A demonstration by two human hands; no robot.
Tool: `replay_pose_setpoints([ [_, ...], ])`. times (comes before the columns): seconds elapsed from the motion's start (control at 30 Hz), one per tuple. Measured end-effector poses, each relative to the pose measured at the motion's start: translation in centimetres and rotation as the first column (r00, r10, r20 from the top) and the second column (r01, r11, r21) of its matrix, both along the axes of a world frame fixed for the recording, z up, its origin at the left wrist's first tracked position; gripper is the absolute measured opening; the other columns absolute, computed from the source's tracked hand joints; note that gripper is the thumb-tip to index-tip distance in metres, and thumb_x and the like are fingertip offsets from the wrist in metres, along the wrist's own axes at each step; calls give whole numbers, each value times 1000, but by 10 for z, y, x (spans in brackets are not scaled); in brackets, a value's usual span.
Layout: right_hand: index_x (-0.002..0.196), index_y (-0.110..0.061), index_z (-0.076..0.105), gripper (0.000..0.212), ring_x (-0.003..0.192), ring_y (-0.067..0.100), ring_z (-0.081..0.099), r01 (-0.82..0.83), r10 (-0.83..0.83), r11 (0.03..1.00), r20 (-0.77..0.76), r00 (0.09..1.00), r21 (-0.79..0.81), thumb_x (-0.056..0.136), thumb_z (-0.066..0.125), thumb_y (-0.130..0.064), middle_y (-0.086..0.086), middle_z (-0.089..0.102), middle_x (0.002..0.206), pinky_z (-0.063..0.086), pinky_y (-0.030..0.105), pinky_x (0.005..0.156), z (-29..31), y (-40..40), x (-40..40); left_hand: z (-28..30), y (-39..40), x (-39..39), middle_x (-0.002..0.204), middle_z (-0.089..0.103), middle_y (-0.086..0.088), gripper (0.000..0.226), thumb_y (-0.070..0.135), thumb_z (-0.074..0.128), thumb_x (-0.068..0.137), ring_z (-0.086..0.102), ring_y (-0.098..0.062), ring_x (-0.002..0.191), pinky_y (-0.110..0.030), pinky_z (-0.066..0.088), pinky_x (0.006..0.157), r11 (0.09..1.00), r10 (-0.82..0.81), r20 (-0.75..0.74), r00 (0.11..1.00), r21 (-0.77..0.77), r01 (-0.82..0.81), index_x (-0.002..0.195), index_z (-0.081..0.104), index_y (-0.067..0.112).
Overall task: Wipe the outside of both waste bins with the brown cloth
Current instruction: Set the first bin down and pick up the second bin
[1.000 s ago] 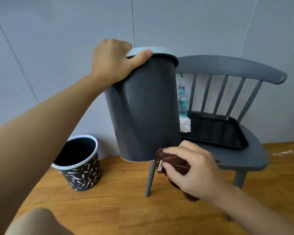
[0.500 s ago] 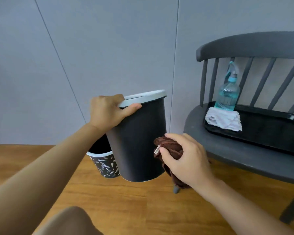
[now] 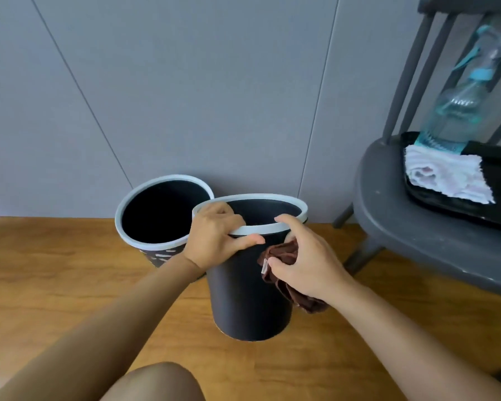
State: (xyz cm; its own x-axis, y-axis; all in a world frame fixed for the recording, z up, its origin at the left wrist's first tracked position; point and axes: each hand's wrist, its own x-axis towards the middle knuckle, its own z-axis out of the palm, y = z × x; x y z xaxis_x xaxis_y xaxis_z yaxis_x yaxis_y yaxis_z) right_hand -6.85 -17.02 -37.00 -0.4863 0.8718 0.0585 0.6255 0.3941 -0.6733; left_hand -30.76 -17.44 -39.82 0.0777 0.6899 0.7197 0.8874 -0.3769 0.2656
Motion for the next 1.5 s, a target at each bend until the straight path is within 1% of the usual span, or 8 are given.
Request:
replay_pose_setpoints([
  [0.13, 148, -38, 39, 71, 105, 8, 58, 34, -34, 999, -19, 999, 14, 90, 79, -34, -16, 56, 113, 54, 22, 90, -35, 7, 0, -32, 6, 5, 70, 53, 14, 45, 70, 63, 79, 48, -12, 86, -38, 31, 89, 996, 0, -25, 1000, -84, -2, 66, 69, 27],
  [0.43, 136, -42, 42, 64, 109, 10, 60, 149, -150, 989, -85, 985, -17, 87, 81, -31, -14, 59, 118, 57, 36, 88, -87, 31, -10, -77, 31, 11, 78, 59, 17, 50, 77, 56, 79, 45, -9, 102, -39, 24, 92, 957, 22, 50, 999, -290, -7, 69, 68, 30],
  [0.73, 135, -52, 39, 62, 111, 12, 63, 162, -178, 964, -57, 982, -210, 90, 78, -36, -17, 61, 116, 60, 44, 91, -108, 33, -24, -92, 31, -2, 83, 62, 12, 58, 83, 47, 81, 46, -11, 107, -34, 20, 99, 889, 77, -97, 992, -445, -112, 77, 67, 29],
  [0.9, 153, -54, 29, 83, 110, 9, 60, 203, -224, 956, -83, 971, -210, 89, 79, -34, -21, 58, 112, 57, 40, 94, -97, 26, -23, -82, 13, -17, 129, 60, 11, 67, 79, 50, 83, 39, -15, 139, -42, 21, 111, 907, 77, -34, 996, -413, -84, 124, 64, 28],
  [1.03, 146, -40, 42, 71, 109, 10, 61, 214, -234, 965, -125, 964, -153, 87, 80, -37, -16, 60, 112, 57, 35, 91, -75, 14, -20, -53, -17, -59, 124, 61, 13, 50, 59, 69, 86, 50, -9, 122, -43, 39, 106, 898, 263, 134, 956, -395, -192, 126, 59, 30],
  [1.23, 117, -33, 54, 43, 103, 8, 61, 137, -147, 988, -164, 975, -69, 86, 83, -37, -14, 60, 111, 60, 27, 83, -48, 1, -43, -36, -45, -119, 98, 68, 12, 32, 44, 71, 89, 65, -7, 87, -32, 58, 78, 555, 289, -62, 955, -802, -220, 117, 62, 30],
  [1.33, 112, -33, 58, 35, 98, 7, 62, 112, -117, 993, -163, 980, -42, 87, 82, -37, -12, 61, 108, 60, 24, 80, -39, -3, -57, -33, -40, -121, 81, 66, 12, 2, 34, 66, 95, 65, -7, 74, -36, 60, 72, 565, 283, -67, 957, -794, -223, 94, 64, 34],
  [1.5, 105, -34, 60, 27, 93, 6, 61, 98, -101, 995, -145, 984, -30, 87, 80, -37, -11, 61, 105, 54, 17, 75, -30, -11, -68, -32, -41, -113, 73, 64, 8, 18, 24, 63, 96, 62, -11, 67, -27, 50, 58, 576, 392, -88, 916, -753, -319, 80, 62, 33],
])
